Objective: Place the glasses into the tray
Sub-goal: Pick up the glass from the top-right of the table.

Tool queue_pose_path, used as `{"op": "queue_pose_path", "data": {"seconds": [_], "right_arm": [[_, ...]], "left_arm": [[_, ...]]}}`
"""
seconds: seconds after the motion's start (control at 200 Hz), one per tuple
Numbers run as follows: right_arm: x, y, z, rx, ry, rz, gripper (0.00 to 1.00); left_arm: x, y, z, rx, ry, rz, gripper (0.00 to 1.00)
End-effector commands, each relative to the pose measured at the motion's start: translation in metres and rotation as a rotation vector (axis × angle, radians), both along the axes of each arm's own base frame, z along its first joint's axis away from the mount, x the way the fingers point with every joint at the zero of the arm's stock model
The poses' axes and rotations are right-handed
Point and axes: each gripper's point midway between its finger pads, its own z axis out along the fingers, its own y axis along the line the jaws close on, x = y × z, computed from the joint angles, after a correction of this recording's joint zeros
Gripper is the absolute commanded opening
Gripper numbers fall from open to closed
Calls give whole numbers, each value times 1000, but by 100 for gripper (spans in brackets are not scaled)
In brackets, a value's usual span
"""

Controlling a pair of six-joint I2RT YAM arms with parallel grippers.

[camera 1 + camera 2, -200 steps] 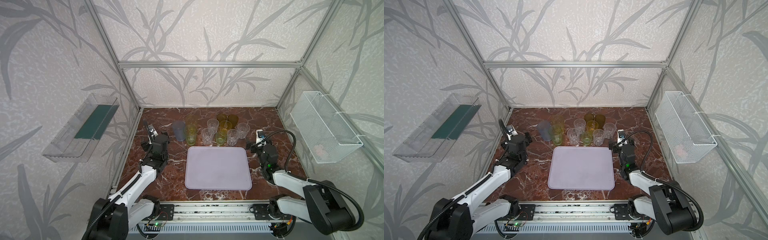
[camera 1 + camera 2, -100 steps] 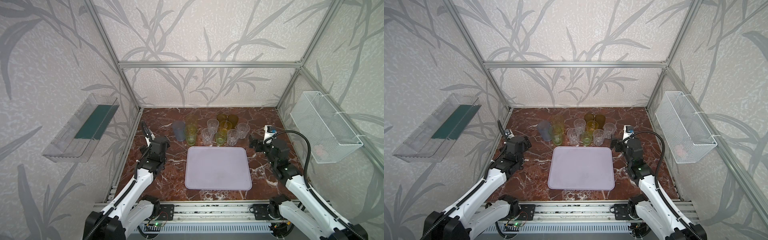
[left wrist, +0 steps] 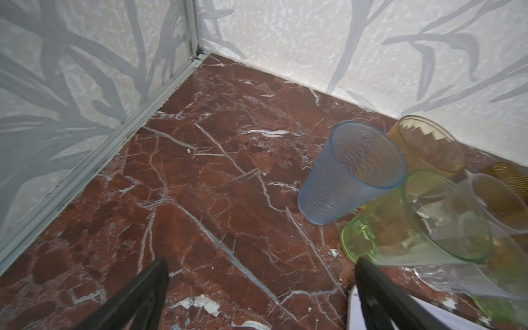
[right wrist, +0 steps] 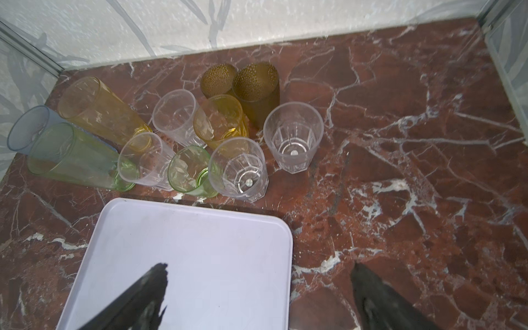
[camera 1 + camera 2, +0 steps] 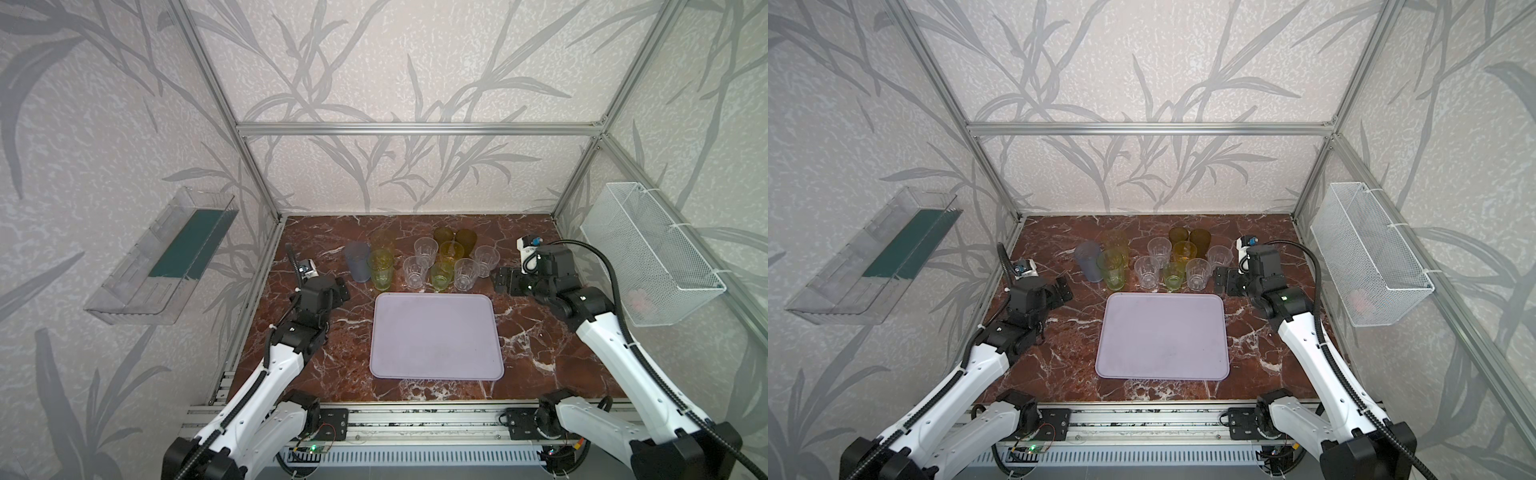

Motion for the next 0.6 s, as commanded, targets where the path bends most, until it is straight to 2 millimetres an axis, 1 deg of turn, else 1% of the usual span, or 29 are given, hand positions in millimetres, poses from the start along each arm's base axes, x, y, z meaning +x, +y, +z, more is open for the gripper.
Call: {"op": "queue_pose_path", "data": {"seconds": [0.0,0.06,0.13,0.165,0.22,0.33,0.405,0.43,0.47,0.595], "right_arm": [[0,4,-7,24,130,-11,100],[7,7,-9,21,167,-6,100],[18,9,-13,16,203,-6,94],[26,8,-17,9,224,-24,89],[35,5,-22,2,242,-47,86],[55,-8,-34,-25,271,-120,75],[63,-13,-39,2,285,-150,74],[67,-14,-40,12,286,-161,71],[70,-18,-42,21,287,-181,70],[83,-29,-47,70,300,-227,70]], "left_arm": [[-4,-14,-7,-33,-50,-85,99],[-7,-15,-7,-30,-69,-104,99],[-11,-15,-4,-21,-89,-115,99],[-12,-15,-2,-22,-102,-123,99],[-14,-19,2,-33,-126,-149,99],[-15,-35,9,-70,-172,-235,99],[-16,-48,15,-93,-186,-298,99],[-16,-53,16,-99,-189,-319,99],[-17,-61,20,-104,-194,-354,98],[-19,-79,32,-134,-190,-415,98]]}}
